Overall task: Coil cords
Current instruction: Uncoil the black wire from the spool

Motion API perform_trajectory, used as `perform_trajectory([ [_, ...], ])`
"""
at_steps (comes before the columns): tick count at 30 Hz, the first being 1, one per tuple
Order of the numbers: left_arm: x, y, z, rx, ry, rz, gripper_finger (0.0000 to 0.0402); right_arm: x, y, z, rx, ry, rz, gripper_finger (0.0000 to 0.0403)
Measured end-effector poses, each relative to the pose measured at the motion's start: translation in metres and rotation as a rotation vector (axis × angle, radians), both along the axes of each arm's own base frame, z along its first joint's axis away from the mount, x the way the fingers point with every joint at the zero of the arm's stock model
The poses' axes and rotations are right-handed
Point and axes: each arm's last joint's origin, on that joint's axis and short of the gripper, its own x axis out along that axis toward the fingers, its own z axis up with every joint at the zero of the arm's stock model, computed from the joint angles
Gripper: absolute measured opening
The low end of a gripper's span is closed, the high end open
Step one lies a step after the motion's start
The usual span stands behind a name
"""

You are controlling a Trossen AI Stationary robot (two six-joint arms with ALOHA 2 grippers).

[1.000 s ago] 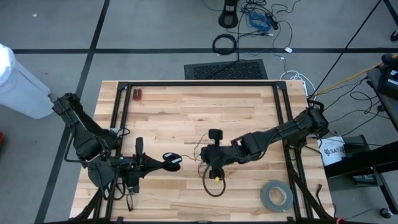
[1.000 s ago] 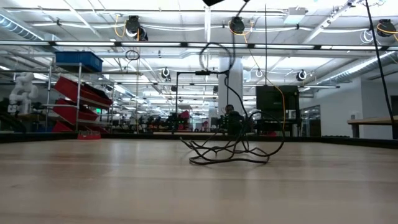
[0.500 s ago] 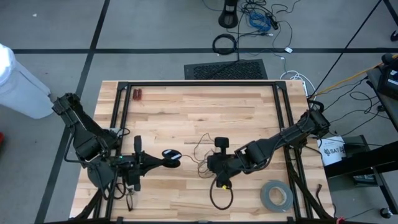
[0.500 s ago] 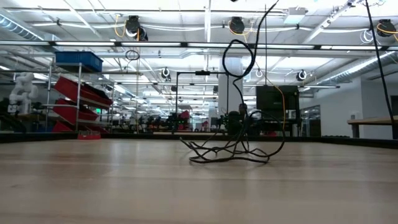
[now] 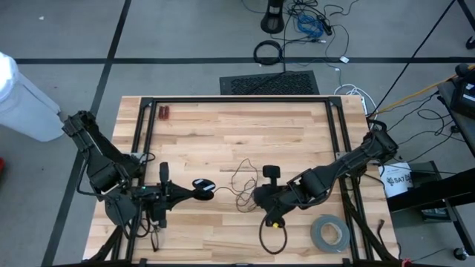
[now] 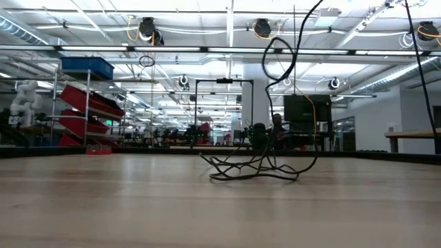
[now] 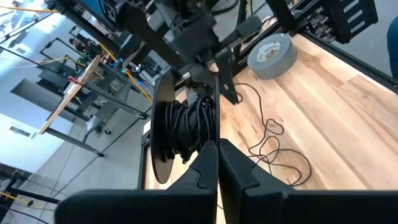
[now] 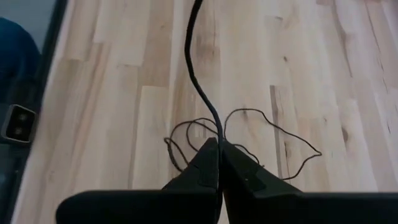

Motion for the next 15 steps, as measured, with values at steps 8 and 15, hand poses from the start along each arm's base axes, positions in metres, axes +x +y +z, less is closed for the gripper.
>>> perform_trajectory([
  [8,0.0,0.0,0.0,-0.032,-0.006,0.009,0.0,-0.011,0.003,0.015,0.014,-0.054,0.029,0.003],
  [15,0.0,0.0,0.0,-0.055,-0.008,0.016,0.0,-0.01,0.001,0.017,-0.082,-0.097,0.014,0.008],
])
